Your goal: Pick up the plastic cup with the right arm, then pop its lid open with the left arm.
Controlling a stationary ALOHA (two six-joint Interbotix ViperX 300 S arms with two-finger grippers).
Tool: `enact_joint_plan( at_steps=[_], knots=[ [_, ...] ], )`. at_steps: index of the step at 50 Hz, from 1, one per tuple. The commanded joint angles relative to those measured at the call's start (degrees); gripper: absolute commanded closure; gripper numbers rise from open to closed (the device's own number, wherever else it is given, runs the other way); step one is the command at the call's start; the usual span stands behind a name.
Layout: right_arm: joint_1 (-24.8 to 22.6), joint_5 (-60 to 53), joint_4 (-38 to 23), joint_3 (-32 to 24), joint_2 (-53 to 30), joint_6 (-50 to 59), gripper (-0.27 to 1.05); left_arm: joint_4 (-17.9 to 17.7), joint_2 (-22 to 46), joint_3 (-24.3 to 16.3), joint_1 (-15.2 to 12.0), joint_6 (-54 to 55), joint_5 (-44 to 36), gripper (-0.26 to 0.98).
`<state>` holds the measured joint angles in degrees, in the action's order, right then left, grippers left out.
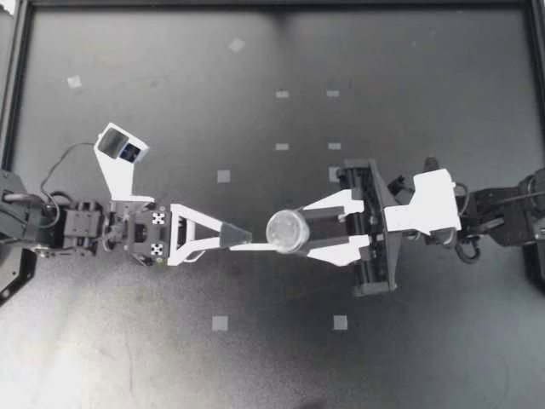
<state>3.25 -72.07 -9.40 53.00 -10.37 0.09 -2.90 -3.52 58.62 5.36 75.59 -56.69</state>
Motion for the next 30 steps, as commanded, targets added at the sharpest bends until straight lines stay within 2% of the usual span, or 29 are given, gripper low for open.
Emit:
enact_joint_plan(
  at_steps=[1,22,30],
  knots=[
    [0.5,-0.5,-0.1,-1.6,-0.4,0.1,0.47,-0.1,-0.6,-1.0,0.2,0.0,-0.6,-0.04],
    [0.5,2.5,0.0,-4.0,-5.8,2.8,0.48,1.2,-1.1,-4.0,0.4,-0.4,-1.4,-0.04],
    [0.4,4.4,0.0,-3.8,-7.4,3.9,0.48,1.3,-2.0,-3.3,0.4,-0.6,-1.8,-0.04]
  ],
)
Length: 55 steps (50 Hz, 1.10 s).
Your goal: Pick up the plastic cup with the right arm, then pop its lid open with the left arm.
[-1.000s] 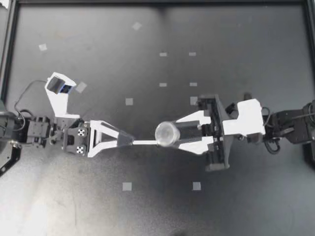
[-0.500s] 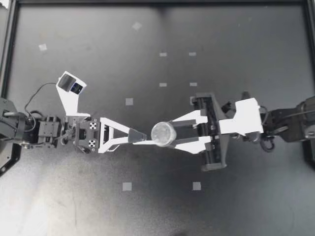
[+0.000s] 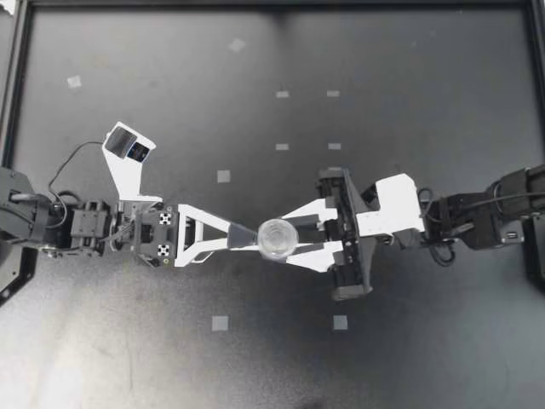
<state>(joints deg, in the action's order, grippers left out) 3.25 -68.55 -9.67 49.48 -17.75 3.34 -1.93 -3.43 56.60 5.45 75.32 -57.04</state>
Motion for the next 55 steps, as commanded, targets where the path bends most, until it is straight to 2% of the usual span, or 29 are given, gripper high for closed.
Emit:
enact_joint_plan(
  at_steps=[1,15,26,33,43,55],
  knots=[
    [0.4,0.9,0.3,-0.2,-0.2,1.0,0.48,0.4,-2.3,-1.3,0.3,-0.4,-1.7,-0.04],
    [0.4,1.8,0.2,0.3,-1.4,3.3,0.48,0.3,-5.6,-0.4,0.3,-3.2,-2.3,-0.04],
    [-0.2,2.0,0.2,1.0,-0.4,3.3,0.48,0.4,-8.3,1.4,0.3,-9.5,-1.4,-0.03],
    [-1.1,2.0,0.2,0.9,1.9,3.3,0.48,0.4,-8.5,4.0,0.3,-20.2,-1.2,-0.03],
    [-2.3,2.0,0.2,0.7,5.6,3.5,0.48,0.4,-10.2,6.2,0.3,-43.4,1.5,-0.03],
    [-2.3,1.4,0.2,0.2,7.1,4.0,0.48,0.3,-9.8,4.7,0.3,-66.3,9.9,-0.03]
  ],
)
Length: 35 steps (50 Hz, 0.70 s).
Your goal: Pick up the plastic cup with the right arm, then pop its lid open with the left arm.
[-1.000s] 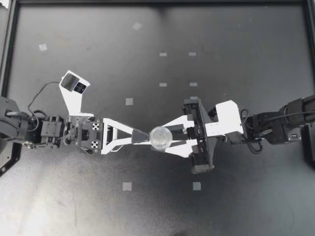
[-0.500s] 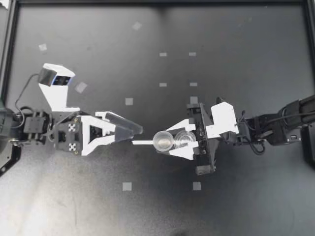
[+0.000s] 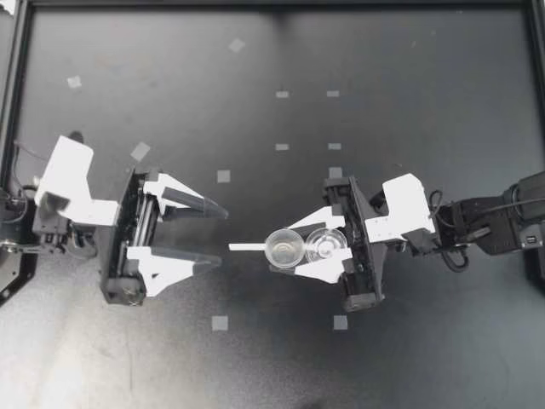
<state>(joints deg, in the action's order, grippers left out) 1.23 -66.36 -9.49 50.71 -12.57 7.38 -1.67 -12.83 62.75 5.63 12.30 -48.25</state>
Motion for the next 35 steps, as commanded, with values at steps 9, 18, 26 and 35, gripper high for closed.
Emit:
enact_joint_plan(
  at_steps=[9,18,26,35],
  knots=[
    [-0.3,-1.1,0.0,-1.3,1.5,0.1,0.48,0.0,1.1,-1.9,0.1,-9.4,1.7,-0.03],
    [-0.3,-1.1,0.1,-1.3,1.4,0.0,0.48,0.0,1.8,-1.9,0.1,-9.8,1.6,-0.03],
    [-0.3,-0.8,0.1,-1.3,1.3,0.0,0.48,0.0,1.8,-2.2,0.1,-10.3,1.6,-0.03],
    [-0.3,-0.7,0.1,-1.2,1.3,0.0,0.48,0.0,2.0,-2.2,0.1,-10.5,1.6,-0.03]
  ],
)
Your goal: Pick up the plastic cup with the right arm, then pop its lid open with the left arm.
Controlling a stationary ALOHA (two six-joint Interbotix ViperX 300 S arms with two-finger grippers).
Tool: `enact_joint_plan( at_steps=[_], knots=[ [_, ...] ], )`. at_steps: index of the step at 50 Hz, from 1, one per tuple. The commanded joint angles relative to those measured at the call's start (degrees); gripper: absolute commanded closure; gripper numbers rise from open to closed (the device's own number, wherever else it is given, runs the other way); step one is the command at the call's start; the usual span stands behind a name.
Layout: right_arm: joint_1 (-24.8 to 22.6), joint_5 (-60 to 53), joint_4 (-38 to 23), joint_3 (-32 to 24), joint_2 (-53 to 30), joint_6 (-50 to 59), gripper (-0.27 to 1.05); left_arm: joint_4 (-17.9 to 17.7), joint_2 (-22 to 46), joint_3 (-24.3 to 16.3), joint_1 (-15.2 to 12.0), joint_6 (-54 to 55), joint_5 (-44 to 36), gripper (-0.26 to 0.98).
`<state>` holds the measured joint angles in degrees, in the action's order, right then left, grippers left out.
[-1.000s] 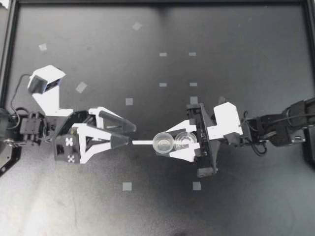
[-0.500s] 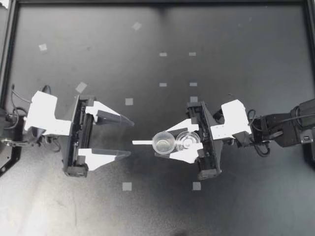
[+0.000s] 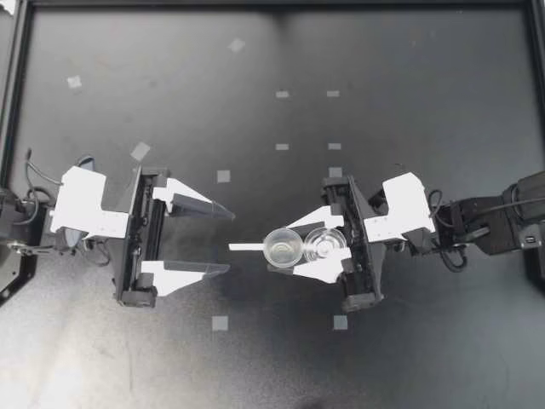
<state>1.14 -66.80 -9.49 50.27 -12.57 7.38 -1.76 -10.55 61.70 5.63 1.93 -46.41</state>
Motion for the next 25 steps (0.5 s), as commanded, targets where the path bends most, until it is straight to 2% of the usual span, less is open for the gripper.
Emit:
enact_joint_plan(
  at_steps=[1,25],
  knots=[
    [-0.3,-0.2,0.1,-0.8,1.3,0.0,0.48,0.1,-0.3,-1.1,0.1,-0.1,-0.3,-0.03],
    [-0.2,2.3,0.1,-1.0,1.8,0.1,0.48,0.1,0.5,-1.2,0.1,0.0,-0.3,-0.03]
  ],
)
